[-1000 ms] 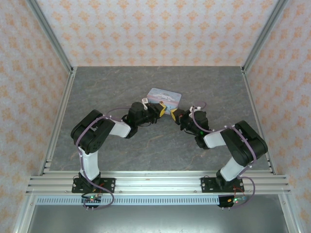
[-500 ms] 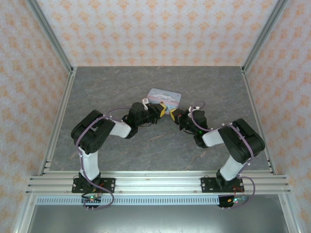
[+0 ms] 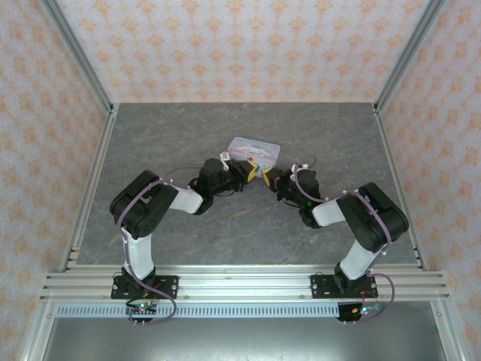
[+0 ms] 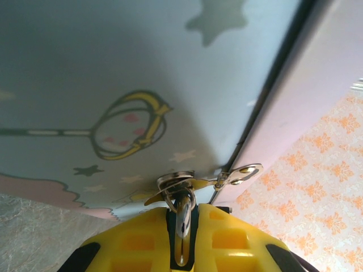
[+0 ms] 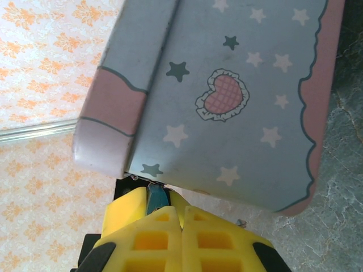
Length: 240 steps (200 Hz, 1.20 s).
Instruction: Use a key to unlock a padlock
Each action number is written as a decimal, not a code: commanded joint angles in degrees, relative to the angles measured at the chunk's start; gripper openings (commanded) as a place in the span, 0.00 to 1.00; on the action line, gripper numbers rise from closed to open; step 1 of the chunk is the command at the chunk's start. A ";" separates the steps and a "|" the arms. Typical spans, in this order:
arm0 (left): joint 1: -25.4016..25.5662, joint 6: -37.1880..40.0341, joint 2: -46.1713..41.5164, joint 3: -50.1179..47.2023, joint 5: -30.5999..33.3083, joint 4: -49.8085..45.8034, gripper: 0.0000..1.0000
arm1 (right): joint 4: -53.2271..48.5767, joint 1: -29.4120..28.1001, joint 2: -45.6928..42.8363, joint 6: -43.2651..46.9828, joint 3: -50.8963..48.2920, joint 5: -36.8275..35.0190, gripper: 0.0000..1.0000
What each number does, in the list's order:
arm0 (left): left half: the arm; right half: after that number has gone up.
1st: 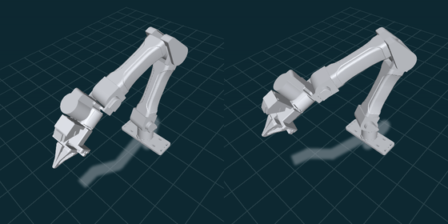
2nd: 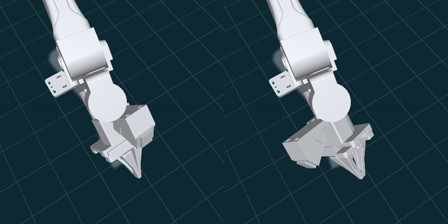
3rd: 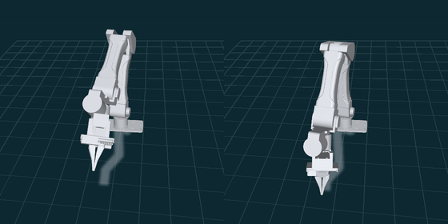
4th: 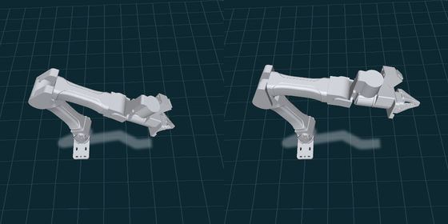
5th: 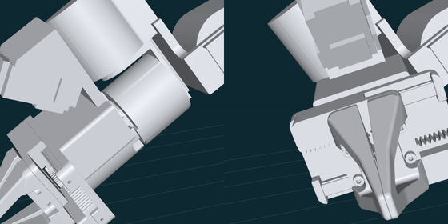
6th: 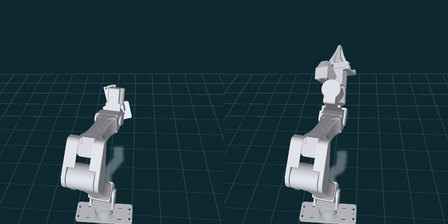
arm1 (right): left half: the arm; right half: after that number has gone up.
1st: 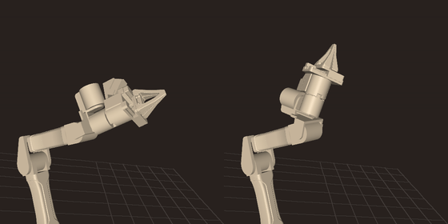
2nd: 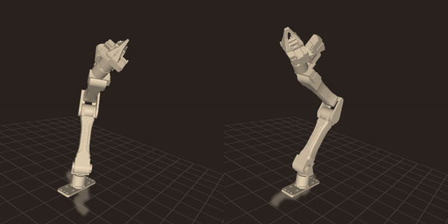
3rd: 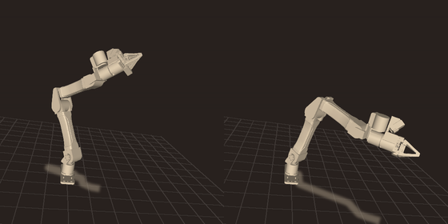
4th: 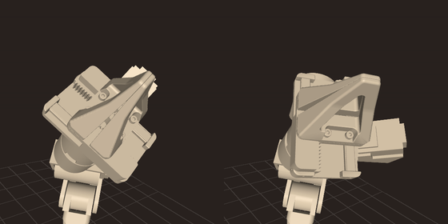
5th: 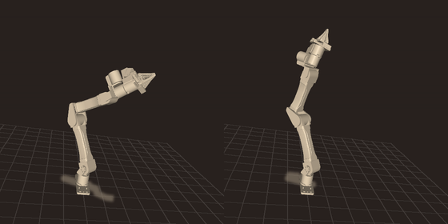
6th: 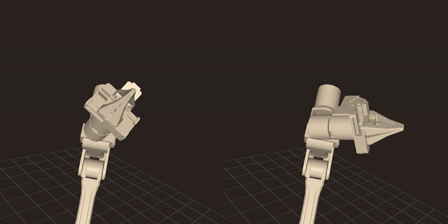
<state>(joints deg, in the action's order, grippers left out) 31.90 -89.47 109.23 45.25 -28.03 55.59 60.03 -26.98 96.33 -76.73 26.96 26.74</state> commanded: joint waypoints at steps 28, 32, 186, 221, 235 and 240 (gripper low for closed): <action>0.64 2.72 -0.68 0.40 -0.12 2.06 0.00 | -0.50 -0.35 -0.05 -0.06 1.69 -0.58 0.00; 0.69 2.79 -0.76 0.37 -0.12 1.91 0.00 | -0.57 -0.35 -0.06 -0.09 1.82 -0.51 0.00; 2.28 4.39 -0.25 1.92 -0.17 0.30 0.00 | -4.29 -1.80 -0.03 1.05 5.54 0.56 0.00; 2.92 5.74 -0.38 2.31 -0.18 -2.82 0.00 | -3.45 -2.02 0.32 0.13 6.10 0.33 0.00; 3.21 6.94 -0.59 2.56 -0.18 -4.57 0.00 | -4.41 -2.32 0.06 0.26 7.08 0.42 0.00; 3.33 7.11 -0.64 2.56 -0.15 -4.85 0.00 | -4.86 -2.45 -0.12 0.52 7.44 0.51 0.00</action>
<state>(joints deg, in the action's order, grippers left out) 32.45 -85.38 109.23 45.98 -25.12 52.77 53.45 -27.62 96.33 -76.49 30.46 26.28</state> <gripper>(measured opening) 0.111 0.042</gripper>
